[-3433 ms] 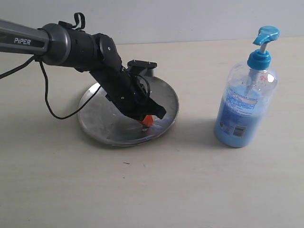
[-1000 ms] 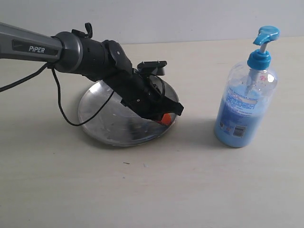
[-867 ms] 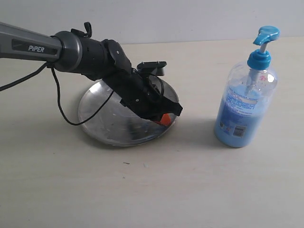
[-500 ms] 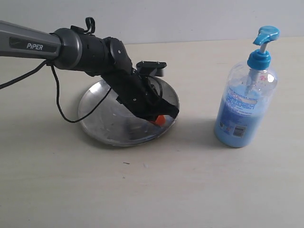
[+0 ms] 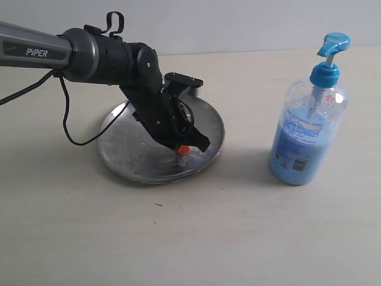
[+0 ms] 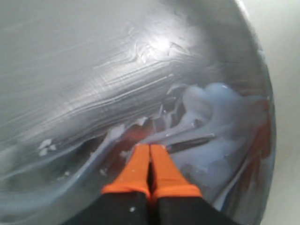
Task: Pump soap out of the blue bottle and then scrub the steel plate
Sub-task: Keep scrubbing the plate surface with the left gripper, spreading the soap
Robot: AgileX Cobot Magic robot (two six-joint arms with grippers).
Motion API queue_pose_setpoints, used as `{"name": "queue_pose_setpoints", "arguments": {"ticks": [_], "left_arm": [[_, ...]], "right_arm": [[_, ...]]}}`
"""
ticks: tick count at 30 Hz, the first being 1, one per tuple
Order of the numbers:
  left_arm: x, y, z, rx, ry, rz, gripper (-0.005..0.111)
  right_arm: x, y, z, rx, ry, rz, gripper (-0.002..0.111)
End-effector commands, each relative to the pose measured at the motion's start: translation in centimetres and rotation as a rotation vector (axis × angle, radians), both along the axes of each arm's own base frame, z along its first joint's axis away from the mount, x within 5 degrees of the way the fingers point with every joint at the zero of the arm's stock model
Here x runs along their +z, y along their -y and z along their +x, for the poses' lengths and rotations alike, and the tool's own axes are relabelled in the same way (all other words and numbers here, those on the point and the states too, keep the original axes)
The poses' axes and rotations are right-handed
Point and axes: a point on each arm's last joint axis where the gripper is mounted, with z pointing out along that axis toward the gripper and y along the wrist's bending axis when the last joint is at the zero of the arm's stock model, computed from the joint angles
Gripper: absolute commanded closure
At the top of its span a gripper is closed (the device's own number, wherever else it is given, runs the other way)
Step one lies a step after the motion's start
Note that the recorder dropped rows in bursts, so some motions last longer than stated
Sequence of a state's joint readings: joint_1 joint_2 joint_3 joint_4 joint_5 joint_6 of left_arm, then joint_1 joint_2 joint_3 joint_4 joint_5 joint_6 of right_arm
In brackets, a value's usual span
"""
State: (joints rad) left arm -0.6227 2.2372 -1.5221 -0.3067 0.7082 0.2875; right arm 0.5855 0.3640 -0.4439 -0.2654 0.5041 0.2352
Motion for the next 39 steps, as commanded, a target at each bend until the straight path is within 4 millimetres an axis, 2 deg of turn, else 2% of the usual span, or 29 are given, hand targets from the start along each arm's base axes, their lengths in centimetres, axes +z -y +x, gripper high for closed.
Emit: {"name": "queue_pose_setpoints", "arguments": {"ticks": [1, 8, 39], "left_arm": [[-0.2, -0.5, -0.8, -0.04, -0.05, 0.067, 0.107], [0.9, -0.6, -1.1, -0.051, -0.061, 0.068, 0.107], [1.2, 1.1, -1.0, 0.006, -0.067, -0.122, 0.107]], "right_arm": [[-0.1, 0.0, 0.0, 0.001, 0.006, 0.008, 0.108], [-0.1, 0.0, 0.0, 0.001, 0.006, 0.008, 0.108], [-0.1, 0.0, 0.0, 0.001, 0.006, 0.008, 0.108]]}}
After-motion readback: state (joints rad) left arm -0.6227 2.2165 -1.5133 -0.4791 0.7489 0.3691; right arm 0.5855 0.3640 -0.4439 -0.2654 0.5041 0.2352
